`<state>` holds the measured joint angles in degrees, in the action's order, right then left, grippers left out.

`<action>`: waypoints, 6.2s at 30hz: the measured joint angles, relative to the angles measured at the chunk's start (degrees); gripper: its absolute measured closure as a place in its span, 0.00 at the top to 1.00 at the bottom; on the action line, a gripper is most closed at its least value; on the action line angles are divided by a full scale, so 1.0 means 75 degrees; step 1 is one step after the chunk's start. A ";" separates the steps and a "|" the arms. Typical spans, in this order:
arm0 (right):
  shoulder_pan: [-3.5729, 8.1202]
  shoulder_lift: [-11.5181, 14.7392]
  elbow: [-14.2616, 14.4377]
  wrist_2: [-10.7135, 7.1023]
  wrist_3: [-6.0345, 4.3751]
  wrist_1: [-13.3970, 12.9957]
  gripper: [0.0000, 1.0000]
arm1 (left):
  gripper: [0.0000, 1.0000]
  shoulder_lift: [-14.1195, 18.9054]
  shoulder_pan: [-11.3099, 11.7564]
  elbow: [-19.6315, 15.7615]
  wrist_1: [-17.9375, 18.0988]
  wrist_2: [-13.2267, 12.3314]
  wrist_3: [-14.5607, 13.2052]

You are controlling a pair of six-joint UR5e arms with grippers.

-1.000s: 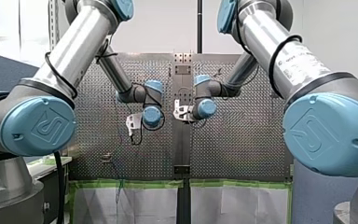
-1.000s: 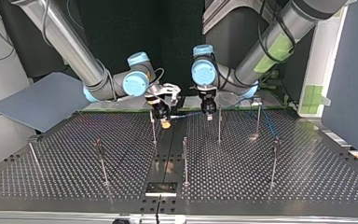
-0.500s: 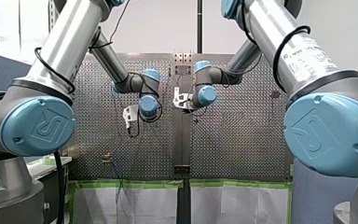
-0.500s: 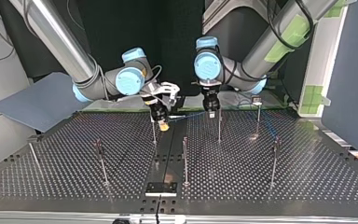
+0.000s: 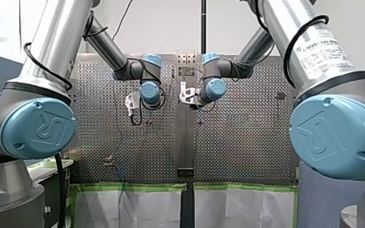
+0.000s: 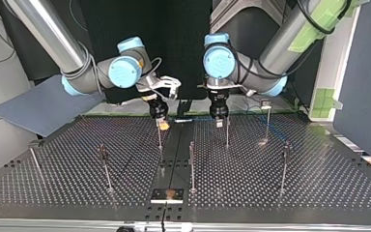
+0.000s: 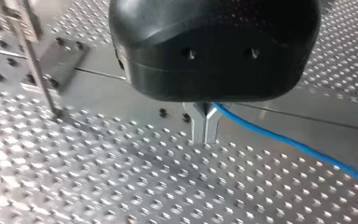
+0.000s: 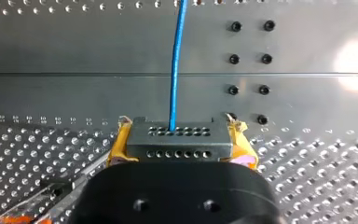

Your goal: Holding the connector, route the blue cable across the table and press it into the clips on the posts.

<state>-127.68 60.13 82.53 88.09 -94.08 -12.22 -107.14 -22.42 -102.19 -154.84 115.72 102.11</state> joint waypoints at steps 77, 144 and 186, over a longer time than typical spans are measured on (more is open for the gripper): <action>0.0731 0.0960 -0.0437 -0.0700 -0.0023 0.0026 0.00 | 0.02 0.0832 0.0462 0.1051 -0.0405 -0.1313 -0.0513; 0.0880 0.1236 -0.0435 -0.0809 -0.0013 0.0034 0.00 | 0.02 0.0690 0.1056 0.1181 0.0490 -0.2365 -0.0118; 0.1127 0.0952 -0.0485 -0.1202 0.0019 -0.0066 0.00 | 1.00 -0.0319 0.1040 0.2005 -0.0989 -0.1648 -0.0383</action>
<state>-119.22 67.27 78.89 79.07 -93.94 -12.71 -109.53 -14.62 -87.15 -162.26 103.36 99.24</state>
